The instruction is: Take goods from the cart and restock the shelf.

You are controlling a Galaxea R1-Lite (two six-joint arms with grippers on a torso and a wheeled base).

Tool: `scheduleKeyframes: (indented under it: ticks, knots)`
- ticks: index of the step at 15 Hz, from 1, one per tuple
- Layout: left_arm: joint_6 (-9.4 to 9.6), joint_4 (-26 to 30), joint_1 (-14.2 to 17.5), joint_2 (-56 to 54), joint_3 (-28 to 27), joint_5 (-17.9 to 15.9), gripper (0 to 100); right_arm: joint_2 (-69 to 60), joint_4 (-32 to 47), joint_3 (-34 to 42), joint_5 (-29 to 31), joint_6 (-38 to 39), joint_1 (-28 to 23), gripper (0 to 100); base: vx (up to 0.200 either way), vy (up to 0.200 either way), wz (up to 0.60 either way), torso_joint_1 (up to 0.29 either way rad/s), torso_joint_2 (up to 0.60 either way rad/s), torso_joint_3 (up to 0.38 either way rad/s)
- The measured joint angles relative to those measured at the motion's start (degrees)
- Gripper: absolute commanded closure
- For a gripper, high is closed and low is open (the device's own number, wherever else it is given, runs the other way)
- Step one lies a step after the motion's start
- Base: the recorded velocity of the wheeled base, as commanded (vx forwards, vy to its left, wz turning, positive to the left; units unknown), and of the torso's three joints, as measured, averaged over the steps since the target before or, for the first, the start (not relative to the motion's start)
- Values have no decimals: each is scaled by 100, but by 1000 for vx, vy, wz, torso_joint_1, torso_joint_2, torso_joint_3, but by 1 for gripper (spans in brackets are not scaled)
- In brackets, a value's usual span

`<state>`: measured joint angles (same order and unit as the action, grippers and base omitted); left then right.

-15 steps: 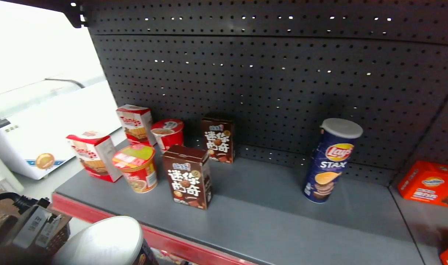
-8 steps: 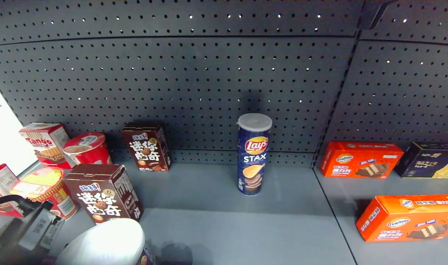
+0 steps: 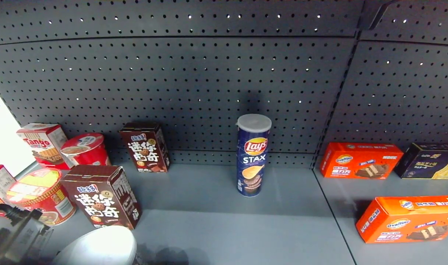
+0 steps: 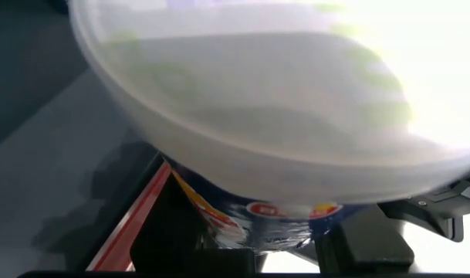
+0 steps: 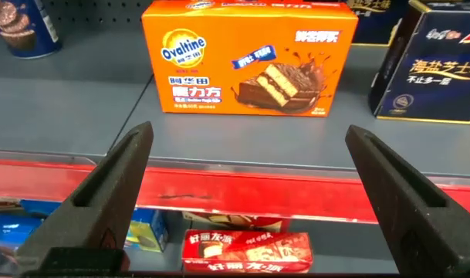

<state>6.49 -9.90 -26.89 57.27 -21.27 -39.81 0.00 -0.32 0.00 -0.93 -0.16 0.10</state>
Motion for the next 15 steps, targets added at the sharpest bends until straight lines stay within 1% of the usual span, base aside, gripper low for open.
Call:
scheduleKeyframes:
  ticks: [2,4,5,7,8,9,12,13,15]
  knots:
    - [5,0,0,-9,-39,0,100,13,16,-35,-40,-49,-10,0,0,0,0,0,0,0]
    - [29,-9,-23,6,-102,-1,100,230,107,-569,-238,11,105,0,0,0,0,0,0,0]
    - [33,-11,-30,20,-122,0,100,507,157,-995,-385,5,235,0,0,0,0,0,0,0]
    - [33,0,-28,24,-77,0,100,1264,379,-1880,-756,-46,756,0,0,0,0,0,0,0]
    - [32,-2,-23,17,-52,46,100,1601,499,-2164,-917,-71,1062,0,0,0,0,0,0,0]
    - [29,-2,-17,11,-28,117,100,1979,507,-2372,-1026,-90,1387,0,0,0,0,0,0,0]
    - [29,-44,-17,37,-37,178,100,3117,510,-2847,-1147,-134,2277,0,0,0,0,0,0,0]
    - [29,-59,-17,59,-63,177,100,3483,469,-3021,-1218,-194,2471,0,0,0,0,0,0,0]
    - [9,-63,-23,122,-133,172,100,4234,116,-3301,-1607,-397,2721,0,0,0,0,0,0,0]
